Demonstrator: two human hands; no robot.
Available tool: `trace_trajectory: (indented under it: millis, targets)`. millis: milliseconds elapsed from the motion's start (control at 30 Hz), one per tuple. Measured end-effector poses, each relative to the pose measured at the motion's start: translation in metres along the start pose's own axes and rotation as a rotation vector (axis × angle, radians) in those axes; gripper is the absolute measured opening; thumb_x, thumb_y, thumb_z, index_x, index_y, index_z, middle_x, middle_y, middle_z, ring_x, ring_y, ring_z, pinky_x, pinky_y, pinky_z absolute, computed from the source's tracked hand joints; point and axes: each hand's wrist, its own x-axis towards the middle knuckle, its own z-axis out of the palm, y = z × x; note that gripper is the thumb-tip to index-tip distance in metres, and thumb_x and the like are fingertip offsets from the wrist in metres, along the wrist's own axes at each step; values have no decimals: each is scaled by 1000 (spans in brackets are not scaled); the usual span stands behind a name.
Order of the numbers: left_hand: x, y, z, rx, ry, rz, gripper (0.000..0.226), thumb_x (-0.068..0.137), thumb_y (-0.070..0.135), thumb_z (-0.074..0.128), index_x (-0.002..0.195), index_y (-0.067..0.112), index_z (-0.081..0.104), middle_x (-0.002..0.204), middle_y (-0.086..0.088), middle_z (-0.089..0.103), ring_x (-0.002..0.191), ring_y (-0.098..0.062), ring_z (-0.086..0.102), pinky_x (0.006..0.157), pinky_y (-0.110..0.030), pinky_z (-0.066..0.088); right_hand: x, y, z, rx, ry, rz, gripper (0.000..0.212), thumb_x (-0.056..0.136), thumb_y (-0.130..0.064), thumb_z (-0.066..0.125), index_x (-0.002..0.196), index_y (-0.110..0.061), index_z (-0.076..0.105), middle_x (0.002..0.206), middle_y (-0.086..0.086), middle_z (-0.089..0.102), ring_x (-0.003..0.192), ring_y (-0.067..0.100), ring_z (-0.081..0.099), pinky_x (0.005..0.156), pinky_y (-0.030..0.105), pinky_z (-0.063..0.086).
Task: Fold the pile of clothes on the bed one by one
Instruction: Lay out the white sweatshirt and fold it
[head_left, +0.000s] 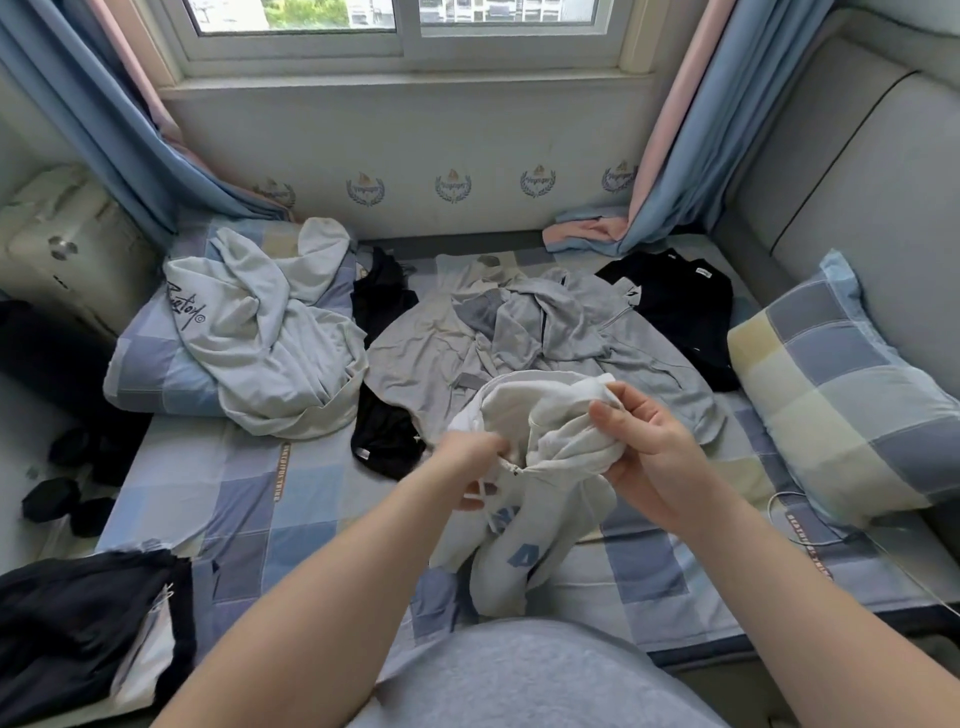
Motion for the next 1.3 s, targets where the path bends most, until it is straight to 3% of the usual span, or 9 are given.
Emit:
trace_trajectory:
  millis: [100,167,333,433,567,767,900,1133,1300]
  targets:
    - [10,1,-9,-163,89,42,21,94,11,63,113,4,57,81,-12,66,59,-19,65,54,-30,57,-2,3,-15,14,70,-22,17,86,-12,66,102,-6,63,95,16,69,83,25,70,72,33,62]
    - [17,-2,-19,-327,117,78,28,93,11,70,117,5,58,90,-11,65,70,-19,64,51,-30,55,3,7,-27,-31,197,-25,23,84,-18,69,102,-5,63,93,16,70,82,25,72,69,34,62]
    - [25,-13,-32,-735,53,112,20,91,16,75,106,12,62,101,-8,70,89,-22,68,63,-34,58,26,34,-66,-179,546,84,21,90,-24,73,97,-9,60,87,10,68,74,19,68,55,28,56]
    - [28,-22,-34,-844,4,86,25,91,22,75,111,11,64,109,-10,71,102,-27,68,82,-43,60,38,61,-92,-305,696,205,32,87,-18,79,108,-10,55,103,15,65,81,22,65,55,32,57]
    - [30,-42,-29,-740,141,79,23,92,16,71,113,16,62,109,-8,69,99,-27,66,88,-42,56,41,105,-106,-548,879,445,63,82,-2,77,135,-5,43,116,14,58,84,23,61,58,34,54]
    - [21,-102,-48,-265,556,56,26,89,4,49,110,17,55,103,-8,62,91,-31,56,83,-37,51,22,147,-84,-350,943,679,36,84,-9,77,117,-7,63,102,14,69,77,21,62,53,31,50]
    - [26,-140,-76,-339,322,-65,26,92,6,62,118,6,55,104,-15,61,89,-31,58,75,-37,51,-1,156,-60,14,791,713,22,87,-32,78,96,-14,68,84,4,68,73,17,63,53,27,55]
    - [27,-174,-115,-644,-56,-119,11,98,23,66,104,14,66,87,-3,71,83,-21,67,81,-35,55,-31,170,-38,274,762,538,11,98,-18,62,102,-7,64,99,12,68,90,22,64,80,31,55]
    - [13,-187,-125,-756,-155,-149,13,99,26,60,95,17,67,79,-1,71,76,-17,69,74,-33,52,-46,174,-20,335,810,565,12,96,-14,66,102,-4,64,100,13,68,92,25,65,75,35,54]
